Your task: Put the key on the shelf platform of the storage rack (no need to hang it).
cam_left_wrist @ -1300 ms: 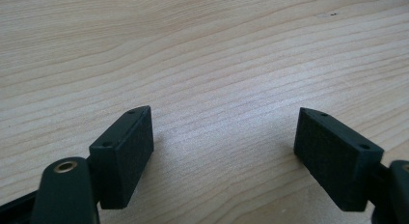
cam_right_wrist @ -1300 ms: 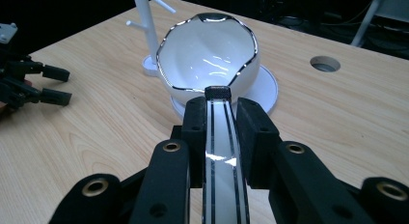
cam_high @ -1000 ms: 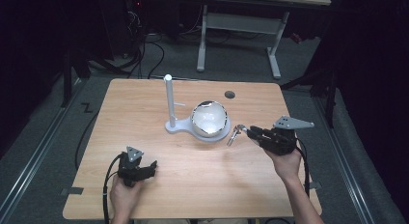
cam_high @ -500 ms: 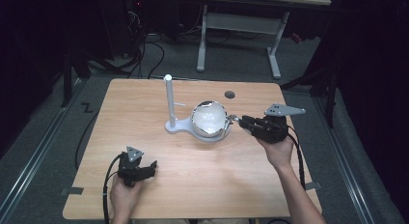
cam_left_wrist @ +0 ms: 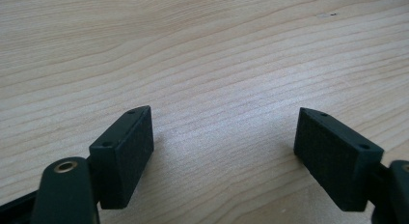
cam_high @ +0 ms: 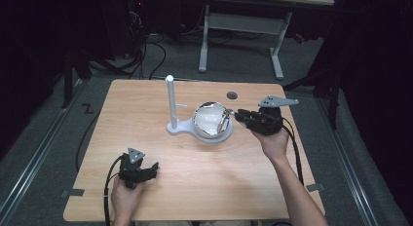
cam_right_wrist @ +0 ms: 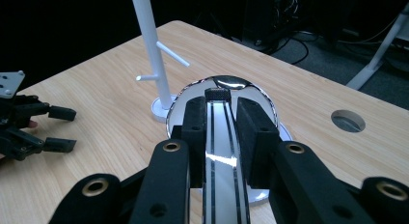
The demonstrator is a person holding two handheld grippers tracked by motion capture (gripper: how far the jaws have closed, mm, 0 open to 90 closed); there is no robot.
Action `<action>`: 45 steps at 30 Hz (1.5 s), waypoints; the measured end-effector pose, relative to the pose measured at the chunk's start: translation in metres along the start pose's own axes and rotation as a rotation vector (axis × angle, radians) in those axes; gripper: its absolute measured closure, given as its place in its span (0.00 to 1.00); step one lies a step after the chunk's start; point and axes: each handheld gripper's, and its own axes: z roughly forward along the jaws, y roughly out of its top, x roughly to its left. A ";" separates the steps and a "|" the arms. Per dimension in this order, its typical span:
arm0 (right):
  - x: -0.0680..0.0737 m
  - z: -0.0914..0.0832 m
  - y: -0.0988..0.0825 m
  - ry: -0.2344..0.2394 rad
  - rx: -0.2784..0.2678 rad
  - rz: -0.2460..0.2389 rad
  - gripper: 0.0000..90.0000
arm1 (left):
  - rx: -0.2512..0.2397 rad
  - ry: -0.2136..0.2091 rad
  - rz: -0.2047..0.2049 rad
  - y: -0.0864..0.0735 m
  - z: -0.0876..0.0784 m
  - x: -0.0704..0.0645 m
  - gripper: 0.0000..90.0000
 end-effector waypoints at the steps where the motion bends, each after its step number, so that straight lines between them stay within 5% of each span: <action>1: -0.001 0.002 0.000 0.000 0.000 -0.001 0.84 | -0.001 0.001 0.000 0.000 0.000 0.000 0.25; 45: -0.004 0.091 -0.023 -0.020 0.155 0.076 0.84 | -0.003 -0.002 -0.005 0.000 0.000 0.000 0.24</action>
